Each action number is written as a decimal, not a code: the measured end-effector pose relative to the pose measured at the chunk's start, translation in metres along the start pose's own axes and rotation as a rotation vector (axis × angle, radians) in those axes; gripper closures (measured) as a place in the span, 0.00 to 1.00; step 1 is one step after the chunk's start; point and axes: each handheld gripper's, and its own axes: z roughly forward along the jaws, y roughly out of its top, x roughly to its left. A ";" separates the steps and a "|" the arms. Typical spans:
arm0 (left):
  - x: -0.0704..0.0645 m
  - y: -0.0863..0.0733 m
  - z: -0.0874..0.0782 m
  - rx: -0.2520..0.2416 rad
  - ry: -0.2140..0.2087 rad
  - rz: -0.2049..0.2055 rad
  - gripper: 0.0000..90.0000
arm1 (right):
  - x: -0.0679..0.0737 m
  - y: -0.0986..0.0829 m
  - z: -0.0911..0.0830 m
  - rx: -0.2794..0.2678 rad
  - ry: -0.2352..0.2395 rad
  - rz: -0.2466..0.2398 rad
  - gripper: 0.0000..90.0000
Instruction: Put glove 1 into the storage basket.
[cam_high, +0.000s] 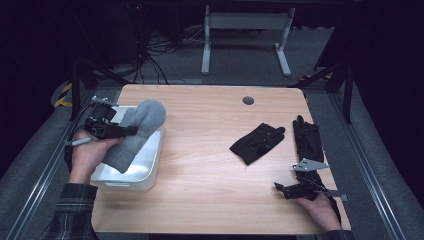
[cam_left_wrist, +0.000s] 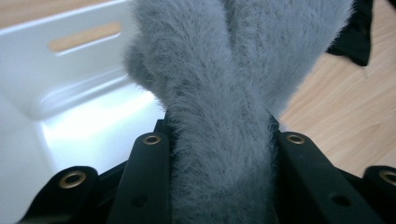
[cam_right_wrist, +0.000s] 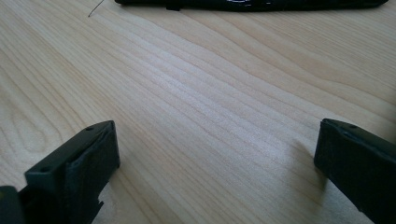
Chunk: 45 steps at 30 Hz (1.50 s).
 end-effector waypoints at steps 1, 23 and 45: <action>0.004 -0.002 0.003 0.000 -0.007 -0.015 0.76 | 0.000 0.000 0.000 0.000 0.000 0.000 0.00; 0.047 -0.020 0.079 0.207 0.087 -0.152 0.72 | 0.000 0.000 0.000 0.000 -0.001 0.001 0.00; 0.028 -0.018 0.055 0.119 0.164 -0.082 0.27 | 0.000 0.000 0.000 0.000 -0.001 0.001 0.00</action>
